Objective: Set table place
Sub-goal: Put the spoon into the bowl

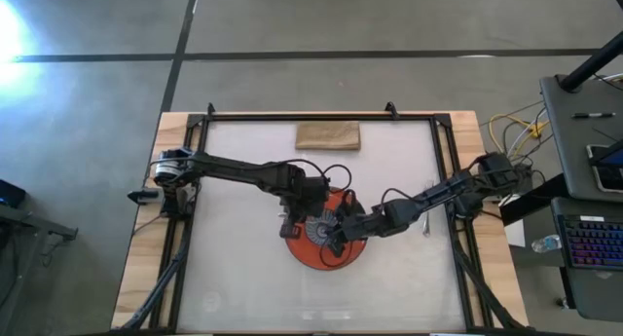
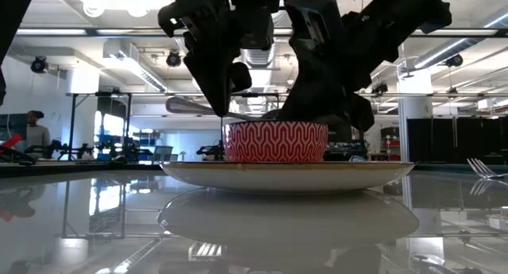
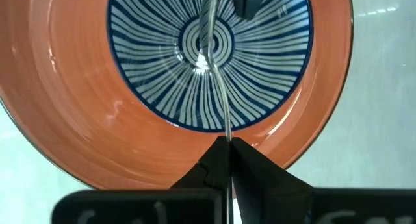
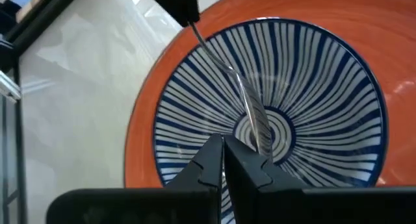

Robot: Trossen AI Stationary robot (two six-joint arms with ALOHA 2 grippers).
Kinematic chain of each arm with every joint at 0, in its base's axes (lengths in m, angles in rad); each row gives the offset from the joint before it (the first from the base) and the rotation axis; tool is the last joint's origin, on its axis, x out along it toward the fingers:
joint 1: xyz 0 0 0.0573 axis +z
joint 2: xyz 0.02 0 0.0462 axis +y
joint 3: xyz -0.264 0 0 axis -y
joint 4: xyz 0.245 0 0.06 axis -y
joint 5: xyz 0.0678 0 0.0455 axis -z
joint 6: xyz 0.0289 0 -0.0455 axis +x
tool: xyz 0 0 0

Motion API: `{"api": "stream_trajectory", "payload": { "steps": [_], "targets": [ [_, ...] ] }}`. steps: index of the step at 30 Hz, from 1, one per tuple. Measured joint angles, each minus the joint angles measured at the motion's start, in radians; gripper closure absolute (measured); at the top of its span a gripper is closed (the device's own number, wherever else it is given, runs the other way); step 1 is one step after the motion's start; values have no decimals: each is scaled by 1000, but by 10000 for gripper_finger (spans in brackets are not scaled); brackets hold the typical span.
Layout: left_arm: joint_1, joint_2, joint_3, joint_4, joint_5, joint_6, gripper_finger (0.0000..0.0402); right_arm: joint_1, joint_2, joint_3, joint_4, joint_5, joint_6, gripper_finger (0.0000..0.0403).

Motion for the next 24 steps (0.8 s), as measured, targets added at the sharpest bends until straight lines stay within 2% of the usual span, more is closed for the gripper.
{"api": "stream_trajectory", "payload": {
  "steps": [7,14,24],
  "targets": [
    [-2,0,0,1,36,-3,399,-2,3,0,14,-19,0,394],
    [-2,0,-7,-13,48,-2,400,-2,-4,0,107,-26,1,394],
    [-2,0,-5,-15,54,-24,401,-3,-5,0,-4,-11,37,394]
  ]
}}
